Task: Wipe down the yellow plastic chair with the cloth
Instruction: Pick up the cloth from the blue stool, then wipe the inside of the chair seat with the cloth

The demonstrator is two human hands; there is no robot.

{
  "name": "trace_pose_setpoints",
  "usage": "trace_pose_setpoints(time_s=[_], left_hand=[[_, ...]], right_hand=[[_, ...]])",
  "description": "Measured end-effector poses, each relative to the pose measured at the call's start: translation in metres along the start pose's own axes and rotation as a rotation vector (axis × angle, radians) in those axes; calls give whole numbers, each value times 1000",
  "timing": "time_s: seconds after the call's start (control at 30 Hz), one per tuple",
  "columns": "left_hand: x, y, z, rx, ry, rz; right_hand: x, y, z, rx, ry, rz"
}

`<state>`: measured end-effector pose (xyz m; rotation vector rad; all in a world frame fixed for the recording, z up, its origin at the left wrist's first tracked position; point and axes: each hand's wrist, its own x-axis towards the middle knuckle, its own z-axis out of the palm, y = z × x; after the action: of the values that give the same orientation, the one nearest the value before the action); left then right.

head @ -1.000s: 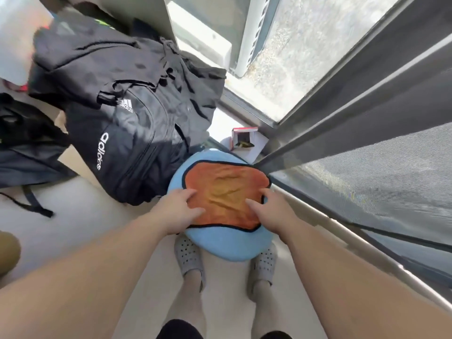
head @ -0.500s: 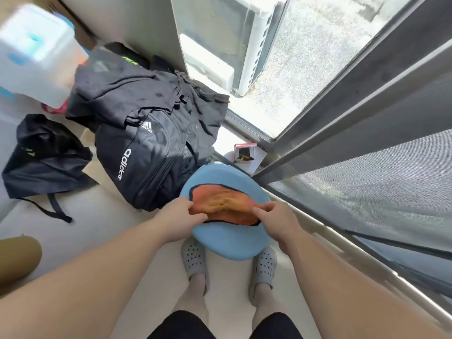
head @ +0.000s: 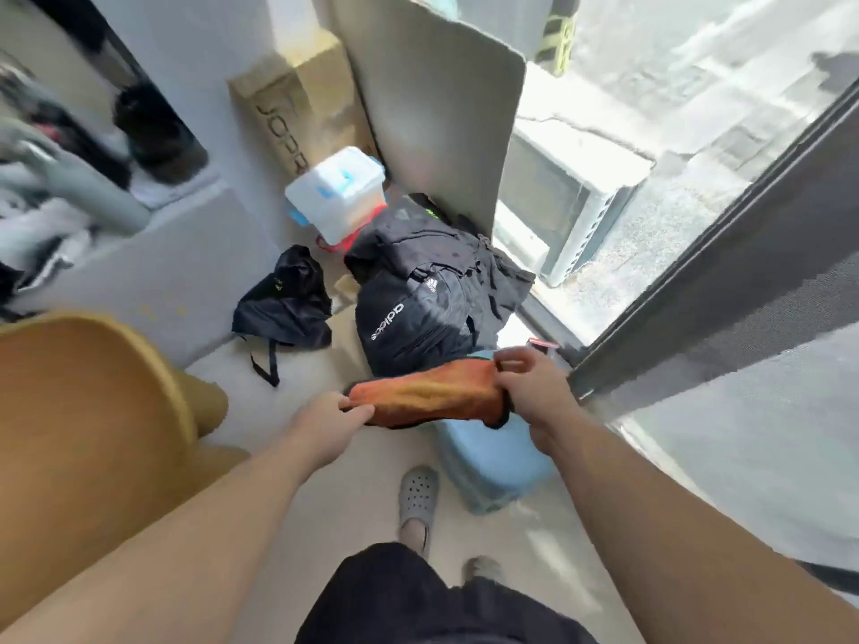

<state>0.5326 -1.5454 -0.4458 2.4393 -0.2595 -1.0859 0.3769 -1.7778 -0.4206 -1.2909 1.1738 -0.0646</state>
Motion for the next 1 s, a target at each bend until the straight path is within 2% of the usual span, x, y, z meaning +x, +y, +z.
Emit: trace_pose_setpoints(time_s=[0.17,0.3,0.43,0.53,0.77,0.9,1.0], left_hand=[[-97,-75,1,-265,162,-95],[-160,-146,-11,-435,341,-197],[-211,-219,-35,-674,496,-287],[-236,-289,-54,-809,584,-323],[-277,-456,-125,-1071,625,-337],[-295,-516,-195,-1090,637,-308],[-286,-545,-243,-1054,573,-305]], right_hand=[[-52,1,57,-161,-124,10],[-104,25,127,-281,-349,59],[-149,46,206,-354,-449,41],[-170,68,274,-395,-462,43],[-242,140,420,-416,-522,383],[-287,158,496,-348,-453,352],[-300,153,550,-241,-391,271]])
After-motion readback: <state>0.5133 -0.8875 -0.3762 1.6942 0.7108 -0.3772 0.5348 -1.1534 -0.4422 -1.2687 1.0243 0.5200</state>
